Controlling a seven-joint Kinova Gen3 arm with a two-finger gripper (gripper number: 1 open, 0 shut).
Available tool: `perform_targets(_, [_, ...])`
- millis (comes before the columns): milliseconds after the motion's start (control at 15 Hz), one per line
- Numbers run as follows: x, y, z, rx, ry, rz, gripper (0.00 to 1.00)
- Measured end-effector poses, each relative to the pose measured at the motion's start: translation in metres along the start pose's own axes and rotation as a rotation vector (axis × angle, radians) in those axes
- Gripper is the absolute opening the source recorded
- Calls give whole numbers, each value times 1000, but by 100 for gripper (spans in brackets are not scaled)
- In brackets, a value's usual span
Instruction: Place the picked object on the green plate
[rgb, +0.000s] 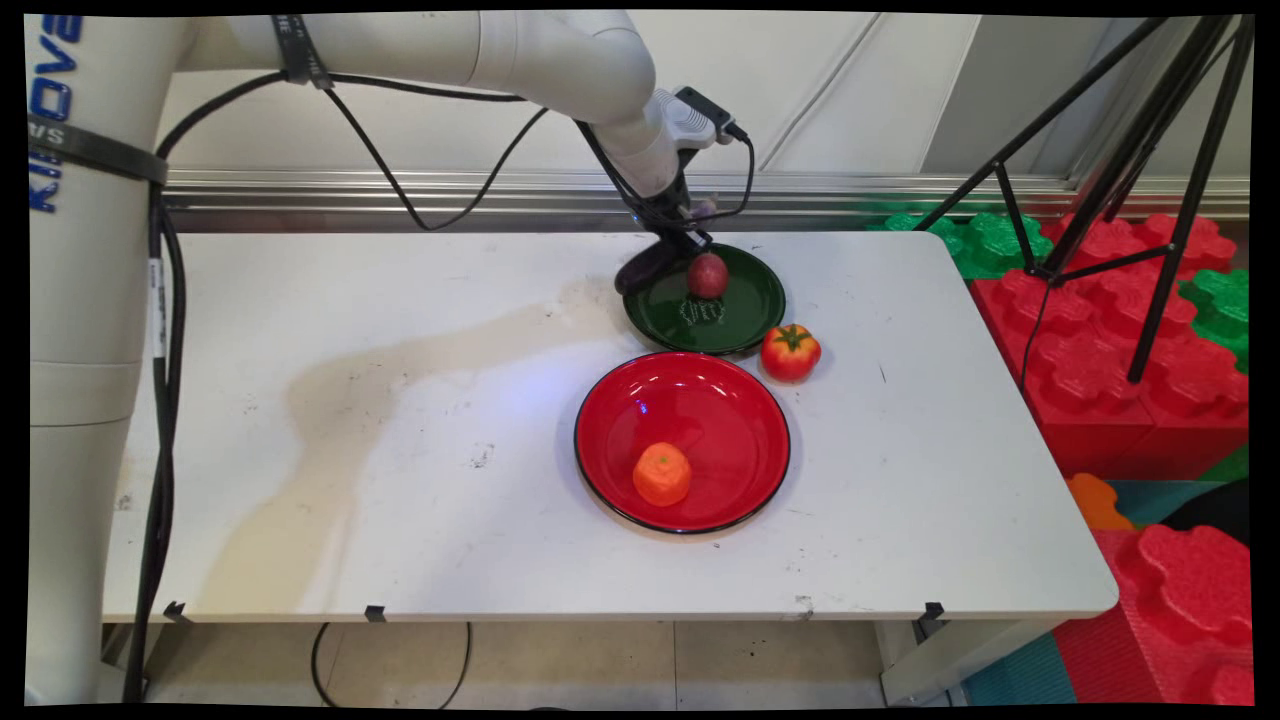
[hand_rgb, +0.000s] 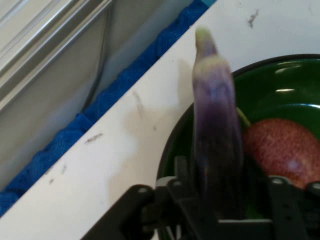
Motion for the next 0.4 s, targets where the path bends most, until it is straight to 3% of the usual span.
perform_targets(67, [0,0,2,-6,1,-5,100])
perform_targets(400, [-1,2,7,-30,9,-18,100])
